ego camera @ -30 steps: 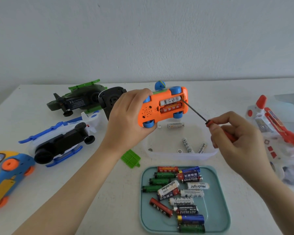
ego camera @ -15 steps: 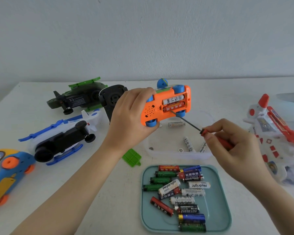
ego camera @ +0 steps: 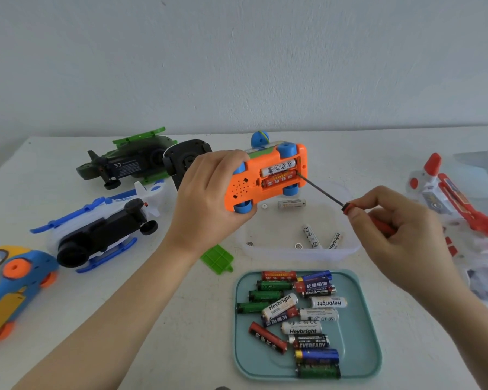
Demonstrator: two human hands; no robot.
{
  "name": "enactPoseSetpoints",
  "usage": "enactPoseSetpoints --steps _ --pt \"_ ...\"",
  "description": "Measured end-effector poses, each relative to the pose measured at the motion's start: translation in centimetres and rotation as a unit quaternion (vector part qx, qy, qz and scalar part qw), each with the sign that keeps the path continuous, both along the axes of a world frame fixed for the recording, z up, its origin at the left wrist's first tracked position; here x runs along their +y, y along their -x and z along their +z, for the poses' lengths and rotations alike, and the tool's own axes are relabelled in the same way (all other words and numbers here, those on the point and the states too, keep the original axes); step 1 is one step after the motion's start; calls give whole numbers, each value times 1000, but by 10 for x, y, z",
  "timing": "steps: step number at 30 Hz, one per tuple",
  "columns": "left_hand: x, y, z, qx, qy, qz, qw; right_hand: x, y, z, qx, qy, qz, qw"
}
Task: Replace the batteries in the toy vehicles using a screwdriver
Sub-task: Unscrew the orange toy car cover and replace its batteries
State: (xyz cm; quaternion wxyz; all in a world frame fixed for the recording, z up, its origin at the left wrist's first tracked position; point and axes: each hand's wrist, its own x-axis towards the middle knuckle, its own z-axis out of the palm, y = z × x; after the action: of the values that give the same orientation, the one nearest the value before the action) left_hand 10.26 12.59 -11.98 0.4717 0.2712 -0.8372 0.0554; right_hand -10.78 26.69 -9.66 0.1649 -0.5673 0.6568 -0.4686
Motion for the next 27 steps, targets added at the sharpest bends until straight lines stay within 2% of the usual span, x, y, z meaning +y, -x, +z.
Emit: enactPoseSetpoints --steps 5,11,13,18,27 --pt "1 6 -2 -4 43 -5 999 3 -10 8 -34 -35 -14 999" --pt "-2 7 -2 -4 31 -13 999 -1 9 7 -178 -65 -16 982" --pt "-4 5 -2 -9 29 -13 999 -1 15 7 -201 -75 -4 977" --pt "-6 5 -4 -20 44 -25 999 -1 24 5 -203 -90 14 975" --pt "-6 4 -14 -44 61 -36 997 3 20 10 -135 -115 44 983"
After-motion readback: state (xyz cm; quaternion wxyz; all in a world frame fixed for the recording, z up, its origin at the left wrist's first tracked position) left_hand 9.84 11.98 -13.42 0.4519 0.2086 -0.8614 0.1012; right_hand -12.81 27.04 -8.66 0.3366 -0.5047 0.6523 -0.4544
